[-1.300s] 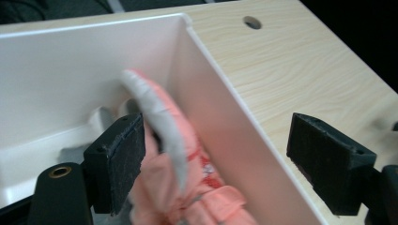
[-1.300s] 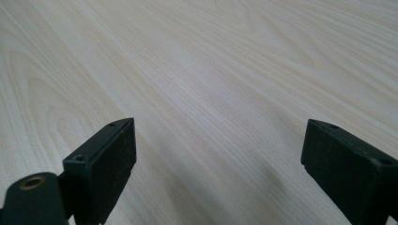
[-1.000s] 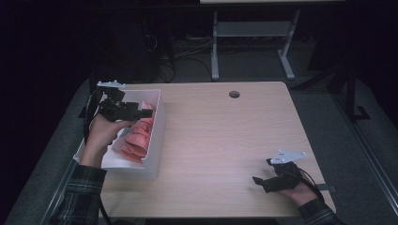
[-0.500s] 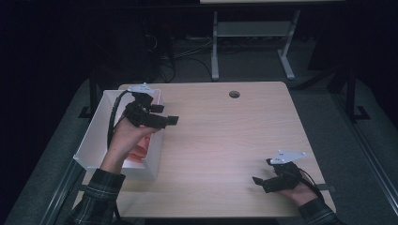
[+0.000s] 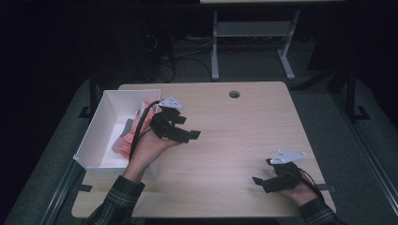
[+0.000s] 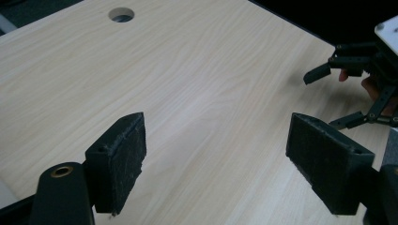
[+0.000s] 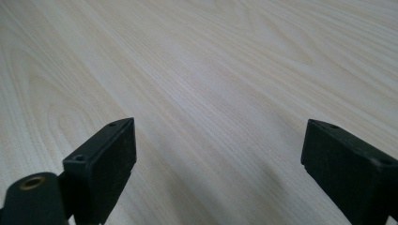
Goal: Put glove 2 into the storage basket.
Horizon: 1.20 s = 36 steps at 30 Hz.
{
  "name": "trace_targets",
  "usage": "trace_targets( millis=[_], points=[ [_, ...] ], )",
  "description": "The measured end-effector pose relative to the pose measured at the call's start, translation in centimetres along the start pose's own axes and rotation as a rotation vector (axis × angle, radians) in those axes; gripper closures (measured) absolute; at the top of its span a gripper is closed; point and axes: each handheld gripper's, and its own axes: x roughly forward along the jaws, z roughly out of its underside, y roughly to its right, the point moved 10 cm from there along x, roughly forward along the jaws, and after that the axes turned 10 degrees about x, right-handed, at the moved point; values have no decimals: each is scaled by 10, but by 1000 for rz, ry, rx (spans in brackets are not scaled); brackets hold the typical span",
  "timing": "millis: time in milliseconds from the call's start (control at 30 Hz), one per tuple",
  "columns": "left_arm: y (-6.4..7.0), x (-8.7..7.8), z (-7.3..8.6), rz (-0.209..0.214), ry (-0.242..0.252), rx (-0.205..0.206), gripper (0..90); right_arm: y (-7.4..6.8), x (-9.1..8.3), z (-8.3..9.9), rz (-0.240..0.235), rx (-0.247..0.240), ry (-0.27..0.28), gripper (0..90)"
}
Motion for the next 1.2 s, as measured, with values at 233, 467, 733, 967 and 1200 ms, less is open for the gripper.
trace_targets(
  millis=[233, 467, 733, 967, 1200],
  points=[
    [24, 22, 8, 32, -8, 30, 195, 0, 0, 0, -2, 0, -5, 103],
    [42, 47, 29, 60, -52, 61, 194, 0, 1, 1, -1, -4, -6, 103],
    [54, 62, 43, 79, -53, 108, 189, 0, 1, 0, -3, -4, -4, 103],
    [62, 67, 58, 89, -34, 114, 187, 0, 1, 0, -4, -8, -5, 103],
    [70, 71, 78, 99, -51, 126, 183, 0, 2, 1, -2, -13, -6, 103]
  ],
)
